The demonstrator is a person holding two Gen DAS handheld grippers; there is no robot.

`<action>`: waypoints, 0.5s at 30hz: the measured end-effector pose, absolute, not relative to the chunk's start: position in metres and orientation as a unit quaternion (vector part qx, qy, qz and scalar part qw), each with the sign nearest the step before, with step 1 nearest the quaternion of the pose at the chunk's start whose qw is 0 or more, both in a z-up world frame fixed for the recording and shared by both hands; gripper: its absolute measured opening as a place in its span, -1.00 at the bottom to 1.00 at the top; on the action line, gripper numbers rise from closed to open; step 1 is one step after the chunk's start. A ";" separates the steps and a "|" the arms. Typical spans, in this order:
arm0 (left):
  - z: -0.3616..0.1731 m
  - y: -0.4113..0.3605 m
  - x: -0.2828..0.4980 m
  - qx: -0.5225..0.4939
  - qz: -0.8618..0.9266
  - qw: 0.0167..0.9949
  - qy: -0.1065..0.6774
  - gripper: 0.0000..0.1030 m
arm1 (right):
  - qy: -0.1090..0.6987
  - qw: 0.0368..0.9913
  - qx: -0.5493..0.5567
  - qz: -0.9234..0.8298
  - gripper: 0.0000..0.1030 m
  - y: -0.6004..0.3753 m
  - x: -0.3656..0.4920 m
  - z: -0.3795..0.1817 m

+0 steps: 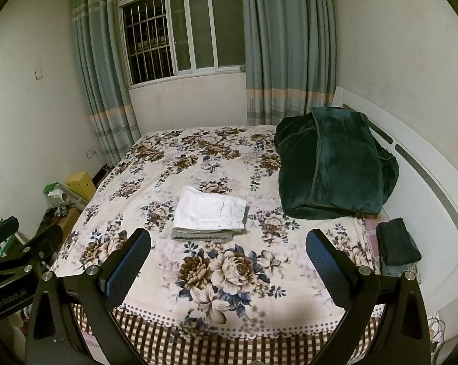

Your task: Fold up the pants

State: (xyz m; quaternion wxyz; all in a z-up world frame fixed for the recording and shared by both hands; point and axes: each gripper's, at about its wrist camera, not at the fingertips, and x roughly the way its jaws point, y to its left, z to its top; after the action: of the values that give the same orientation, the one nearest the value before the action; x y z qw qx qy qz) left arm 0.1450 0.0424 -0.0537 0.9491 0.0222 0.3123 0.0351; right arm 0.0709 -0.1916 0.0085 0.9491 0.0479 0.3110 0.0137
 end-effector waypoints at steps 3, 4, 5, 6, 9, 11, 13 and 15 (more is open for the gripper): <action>-0.052 0.045 0.144 0.024 0.035 0.949 0.312 1.00 | 0.310 0.949 0.048 0.013 1.00 -0.192 0.071 0.009; -0.052 0.046 0.143 0.024 0.036 0.949 0.311 1.00 | 0.311 0.949 0.048 0.014 1.00 -0.192 0.071 0.009; -0.052 0.046 0.144 0.024 0.035 0.949 0.312 1.00 | 0.310 0.949 0.048 0.013 1.00 -0.192 0.071 0.009; -0.052 0.046 0.143 0.024 0.034 0.949 0.312 1.00 | 0.310 0.949 0.048 0.013 1.00 -0.192 0.071 0.009; -0.052 0.045 0.144 0.025 0.033 0.949 0.313 1.00 | 0.310 0.949 0.048 0.013 1.00 -0.192 0.071 0.009; -0.052 0.046 0.144 0.024 0.034 0.950 0.311 1.00 | 0.310 0.949 0.048 0.013 1.00 -0.192 0.071 0.008; -0.050 0.049 0.145 0.025 0.035 0.950 0.309 1.00 | 0.311 0.949 0.048 0.012 1.00 -0.191 0.070 0.008; -0.046 0.054 0.146 0.024 0.035 0.951 0.306 1.00 | 0.311 0.949 0.049 0.013 1.00 -0.190 0.069 0.009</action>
State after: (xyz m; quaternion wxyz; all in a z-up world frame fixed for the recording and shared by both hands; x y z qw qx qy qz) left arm 0.1460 0.0538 -0.0459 0.9509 0.0245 0.3064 0.0354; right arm 0.0692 -0.1900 0.0086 0.9489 0.0489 0.3115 0.0127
